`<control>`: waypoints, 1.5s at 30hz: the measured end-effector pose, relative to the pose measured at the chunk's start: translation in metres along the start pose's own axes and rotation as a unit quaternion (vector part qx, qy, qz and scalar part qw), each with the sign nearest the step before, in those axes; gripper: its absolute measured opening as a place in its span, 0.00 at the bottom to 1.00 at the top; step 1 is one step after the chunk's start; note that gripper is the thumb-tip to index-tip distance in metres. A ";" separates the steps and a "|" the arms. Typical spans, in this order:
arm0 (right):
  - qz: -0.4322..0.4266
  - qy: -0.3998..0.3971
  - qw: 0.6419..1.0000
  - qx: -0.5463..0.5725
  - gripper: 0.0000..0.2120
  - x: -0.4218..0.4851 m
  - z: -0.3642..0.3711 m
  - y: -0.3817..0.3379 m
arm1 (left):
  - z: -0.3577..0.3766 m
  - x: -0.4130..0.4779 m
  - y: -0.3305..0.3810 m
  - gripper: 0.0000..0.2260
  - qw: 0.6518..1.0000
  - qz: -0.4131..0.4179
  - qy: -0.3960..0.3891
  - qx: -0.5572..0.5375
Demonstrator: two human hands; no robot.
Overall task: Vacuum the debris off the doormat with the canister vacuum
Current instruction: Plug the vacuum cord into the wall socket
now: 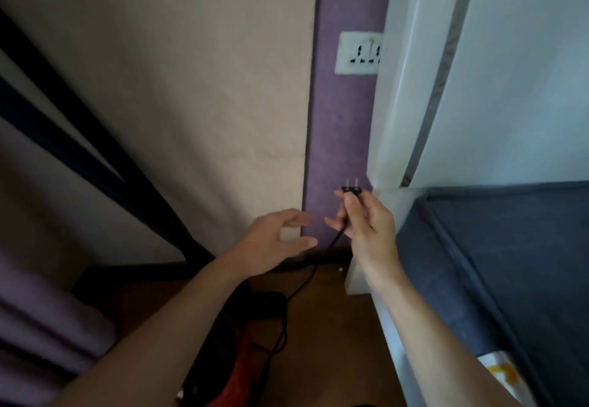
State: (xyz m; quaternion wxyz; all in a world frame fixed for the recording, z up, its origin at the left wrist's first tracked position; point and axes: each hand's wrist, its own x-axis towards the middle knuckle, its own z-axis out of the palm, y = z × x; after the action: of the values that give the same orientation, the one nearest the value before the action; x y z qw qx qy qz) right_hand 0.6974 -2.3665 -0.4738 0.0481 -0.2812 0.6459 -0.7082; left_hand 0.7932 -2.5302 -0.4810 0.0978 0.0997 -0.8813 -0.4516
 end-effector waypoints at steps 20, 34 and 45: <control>-0.137 0.119 0.956 -0.229 0.10 0.131 -0.006 -0.085 | -0.127 0.136 0.068 0.32 0.861 0.290 0.249 0.335; -0.168 0.234 0.862 -0.417 0.09 0.196 0.032 -0.064 | -0.159 0.221 0.070 0.40 0.711 0.454 0.319 0.431; -0.053 0.281 0.807 -0.516 0.12 0.215 0.045 -0.066 | -0.158 0.235 0.060 0.43 0.673 0.468 0.355 0.450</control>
State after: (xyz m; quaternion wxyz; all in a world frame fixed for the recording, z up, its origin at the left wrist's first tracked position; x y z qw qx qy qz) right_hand 0.5580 -2.4885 -0.3393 -0.3254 -0.0872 0.8855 -0.3201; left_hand 0.6037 -2.6803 -0.3225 0.5450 -0.1413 -0.8080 0.1736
